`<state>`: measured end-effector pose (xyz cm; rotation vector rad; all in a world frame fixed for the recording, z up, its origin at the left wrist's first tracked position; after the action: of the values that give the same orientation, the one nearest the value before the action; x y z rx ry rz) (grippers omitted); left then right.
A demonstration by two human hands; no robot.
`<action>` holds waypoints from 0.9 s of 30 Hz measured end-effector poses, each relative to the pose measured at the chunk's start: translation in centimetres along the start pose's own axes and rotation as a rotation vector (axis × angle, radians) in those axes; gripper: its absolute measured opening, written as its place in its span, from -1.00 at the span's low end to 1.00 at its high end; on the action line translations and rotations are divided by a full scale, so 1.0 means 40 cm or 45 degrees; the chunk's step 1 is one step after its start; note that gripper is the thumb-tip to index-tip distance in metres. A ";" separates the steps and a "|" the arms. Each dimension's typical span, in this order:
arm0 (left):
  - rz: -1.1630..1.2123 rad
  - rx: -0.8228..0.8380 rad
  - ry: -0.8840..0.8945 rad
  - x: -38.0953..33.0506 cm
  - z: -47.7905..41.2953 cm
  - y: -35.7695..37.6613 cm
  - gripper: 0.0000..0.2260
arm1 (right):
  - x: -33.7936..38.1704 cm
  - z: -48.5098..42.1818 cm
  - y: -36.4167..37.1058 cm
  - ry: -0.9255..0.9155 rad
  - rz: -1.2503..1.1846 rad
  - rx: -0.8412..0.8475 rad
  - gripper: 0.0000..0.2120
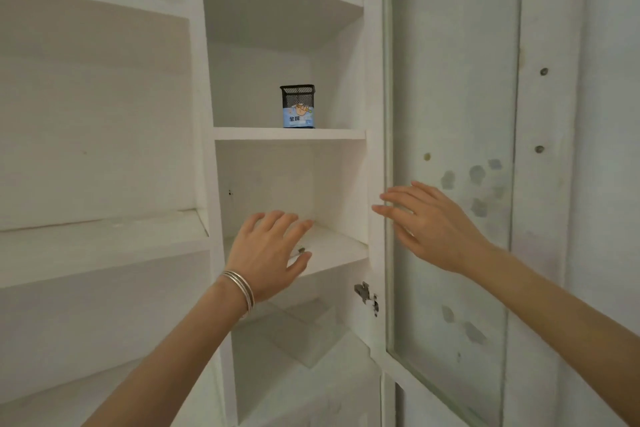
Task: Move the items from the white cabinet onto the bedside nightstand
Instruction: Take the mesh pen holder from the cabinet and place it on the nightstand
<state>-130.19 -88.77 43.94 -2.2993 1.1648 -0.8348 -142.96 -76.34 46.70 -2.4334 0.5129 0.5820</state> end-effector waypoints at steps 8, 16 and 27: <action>-0.040 -0.222 -0.055 0.168 -0.168 -0.062 -0.54 | -0.023 -0.255 0.065 0.072 0.013 -0.094 -0.64; -0.100 -0.371 -0.119 0.279 -0.341 -0.054 -0.54 | -0.123 -0.468 0.136 0.188 -0.078 -0.173 -0.57; -0.190 -0.383 -0.167 0.376 -0.414 0.051 -0.58 | -0.281 -0.710 0.287 0.277 -0.166 -0.145 -0.56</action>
<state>-135.60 -104.03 59.54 -2.6685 1.1364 -0.5794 -149.64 -99.93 68.26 -2.6315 0.4133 0.3010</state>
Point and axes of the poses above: each hand's wrist, its own z-axis away from the middle knuckle, its own y-axis out of the palm, x = y × z, the point moved 10 cm from there along -z, towards the middle knuckle, and after that the axes turned 4 degrees about z, right-handed, at the moved point
